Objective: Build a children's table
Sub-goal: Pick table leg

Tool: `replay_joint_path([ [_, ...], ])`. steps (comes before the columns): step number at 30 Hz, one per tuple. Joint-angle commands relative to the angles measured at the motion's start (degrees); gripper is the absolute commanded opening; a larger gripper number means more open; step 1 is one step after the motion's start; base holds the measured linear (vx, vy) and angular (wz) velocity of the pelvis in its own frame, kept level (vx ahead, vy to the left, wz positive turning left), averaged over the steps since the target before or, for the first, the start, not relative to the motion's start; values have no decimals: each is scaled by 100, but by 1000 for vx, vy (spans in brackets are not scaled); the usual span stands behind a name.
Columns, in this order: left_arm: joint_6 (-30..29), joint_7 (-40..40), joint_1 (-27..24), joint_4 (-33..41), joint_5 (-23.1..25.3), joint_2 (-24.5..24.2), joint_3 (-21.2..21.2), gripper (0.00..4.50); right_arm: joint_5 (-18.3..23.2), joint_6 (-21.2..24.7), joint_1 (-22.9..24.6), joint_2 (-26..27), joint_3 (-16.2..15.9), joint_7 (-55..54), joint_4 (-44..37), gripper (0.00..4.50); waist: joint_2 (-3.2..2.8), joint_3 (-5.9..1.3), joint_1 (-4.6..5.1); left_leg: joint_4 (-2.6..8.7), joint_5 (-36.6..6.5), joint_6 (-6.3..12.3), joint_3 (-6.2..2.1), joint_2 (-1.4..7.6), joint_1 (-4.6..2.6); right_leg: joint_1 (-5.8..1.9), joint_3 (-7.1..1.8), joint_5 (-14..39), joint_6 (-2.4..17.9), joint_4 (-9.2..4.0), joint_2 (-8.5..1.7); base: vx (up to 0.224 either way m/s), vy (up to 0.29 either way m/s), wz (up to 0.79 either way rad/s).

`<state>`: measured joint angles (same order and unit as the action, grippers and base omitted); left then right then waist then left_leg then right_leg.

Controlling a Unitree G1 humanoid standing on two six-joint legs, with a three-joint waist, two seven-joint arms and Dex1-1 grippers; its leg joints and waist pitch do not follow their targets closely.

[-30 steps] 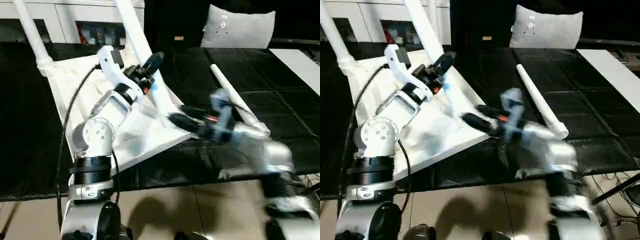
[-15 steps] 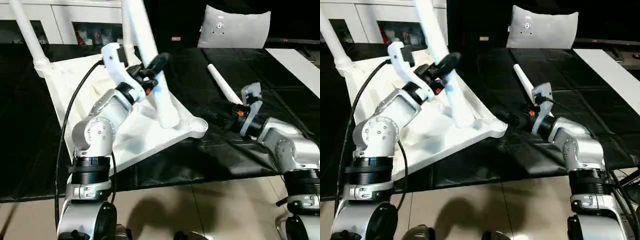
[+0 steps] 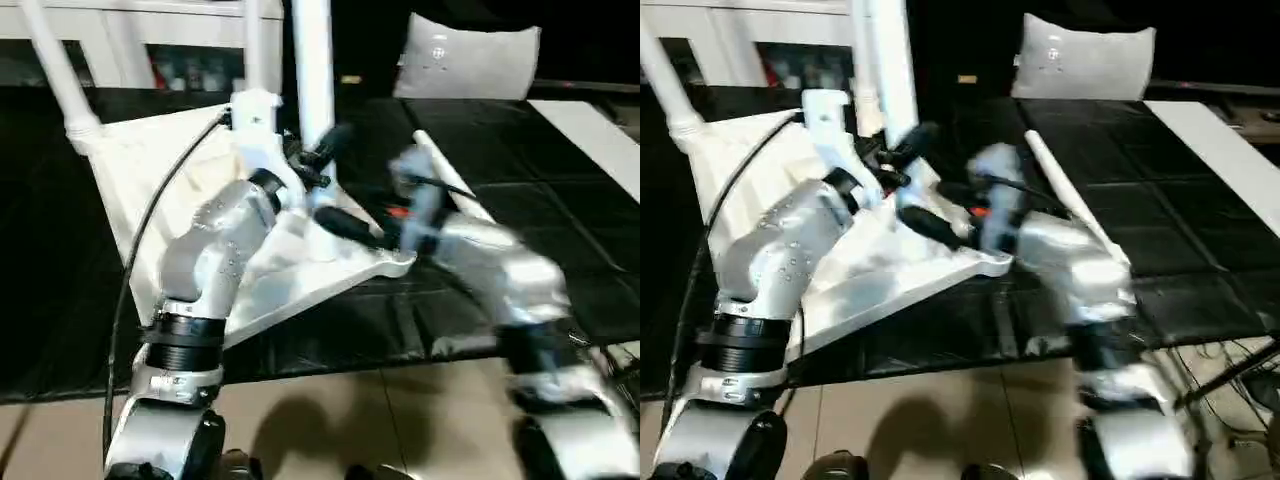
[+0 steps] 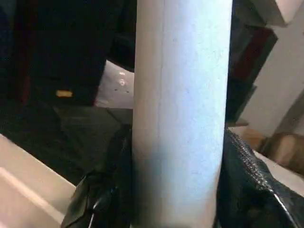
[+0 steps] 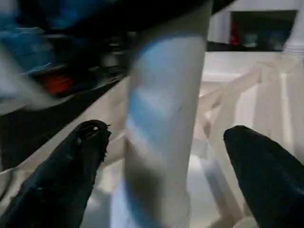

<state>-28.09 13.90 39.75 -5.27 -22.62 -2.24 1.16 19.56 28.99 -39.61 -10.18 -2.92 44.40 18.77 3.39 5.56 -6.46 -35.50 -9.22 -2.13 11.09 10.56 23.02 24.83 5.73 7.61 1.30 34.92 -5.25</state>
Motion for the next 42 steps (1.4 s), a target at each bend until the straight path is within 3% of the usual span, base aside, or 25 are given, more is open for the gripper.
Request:
replay_joint_path([
  [1, 104, -87, 14, 5, 186, 16, -117, 186, -100, 157, -98, 39, 27, -318, 147, 386, -22, -585, 33, 423, -1413, -220, -165, 273, -186, -316, -274, 2413, 440, -504, -373, 0, 0, 0],
  [4, 132, -105, 8, -5, 236, 42, -135, 186, -78, 192, -135, 163, 9, -427, 148, 376, -17, -592, 32, 435, -1453, -254, -170, 273, -172, -331, -276, 2327, 400, -491, -383, 0, 0, 0],
  [6, 141, -111, -6, 9, 243, 58, -138, 186, -66, 198, -123, 249, -30, -420, 109, 343, -12, -596, 34, 436, -1419, -247, -167, 270, -158, -340, -282, 2248, 405, -484, -382, 0, 0, 0],
  [9, 170, -112, -18, 10, 278, 68, -155, 186, -78, 198, -121, 335, -74, -468, 120, 336, -19, -594, 31, 437, -1418, -244, -167, 272, -160, -341, -284, 2223, 432, -479, -387, 0, 0, 0],
  [16, 191, -55, -16, -15, 369, 110, -199, 186, -178, 100, -148, 430, -153, -574, 258, 269, -27, -591, 43, 440, -1465, -273, -164, 270, -170, -334, -287, 2232, 430, -487, -384, 0, 0, 0],
  [23, 54, -104, -29, 12, 309, 162, -147, 186, -148, 305, -211, 421, -133, -628, 321, 210, -26, -591, 41, 441, -1512, -291, -170, 271, -172, -336, -286, 2314, 378, -491, -388, 0, 0, 0],
  [29, -39, -78, -43, 69, 253, 185, -99, 186, 15, 427, -193, 422, -50, -492, 186, 195, -29, -591, 43, 443, -1506, -293, -173, 274, -170, -333, -285, 2269, 389, -490, -384, 0, 0, 0],
  [30, -41, -13, -35, 87, 128, 243, -31, 242, 24, 311, -166, 408, -37, -420, 186, 195, -39, -590, 41, 442, -1521, -293, -169, 271, -173, -333, -286, 2267, 396, -496, -385, 0, 0, 0],
  [32, -52, 73, -29, 115, 45, 247, -7, 256, -1, 161, -142, 410, -7, -437, 195, 195, -32, -595, 37, 438, -1488, -293, -169, 269, -169, -339, -285, 2214, 419, -483, -385, 0, 0, 0],
  [34, -105, 199, -26, 169, -61, 214, 18, 256, 51, 34, -133, 434, 104, -460, 215, 195, -33, -599, 35, 439, -1456, -284, -170, 275, -167, -341, -287, 2153, 454, -473, -390, 0, 0, 0],
  [36, -140, 373, -16, 231, -270, 185, 127, 256, 195, 237, -125, 322, 152, -249, 157, 195, -33, -596, 37, 434, -1457, -261, -161, 264, -166, -348, -288, 2125, 485, -469, -384, 0, 0, 0],
  [37, -174, 548, -10, 250, -493, 170, 248, 256, 255, 134, -35, 166, 39, 232, 64, 195, -68, -595, 25, 435, -1457, -256, -163, 269, -177, -343, -289, 2101, 524, -464, -388, 0, 0, 0],
  [39, -163, 675, -11, 258, -642, 167, 333, 265, 339, 144, 18, 93, 17, 489, -2, 194, -44, -599, -15, 425, -1466, -209, -149, 277, -189, -351, -293, 1991, 597, -468, -381, 0, 0, 0],
  [40, -257, 938, -38, 349, -943, 157, 423, 271, 408, 100, 73, 38, 15, 688, -76, 194, -37, -595, 1, 439, -1425, -191, -161, 280, -151, -375, -290, 1901, 624, -444, -374, 0, 0, 0],
  [42, -393, 1260, -88, 494, -1308, 144, 504, 274, 467, 90, 130, -35, -11, 898, -144, 194, -32, -597, -7, 422, -1420, -178, -148, 271, -157, -376, -292, 1920, 695, -436, -391, 0, 0, 0],
])
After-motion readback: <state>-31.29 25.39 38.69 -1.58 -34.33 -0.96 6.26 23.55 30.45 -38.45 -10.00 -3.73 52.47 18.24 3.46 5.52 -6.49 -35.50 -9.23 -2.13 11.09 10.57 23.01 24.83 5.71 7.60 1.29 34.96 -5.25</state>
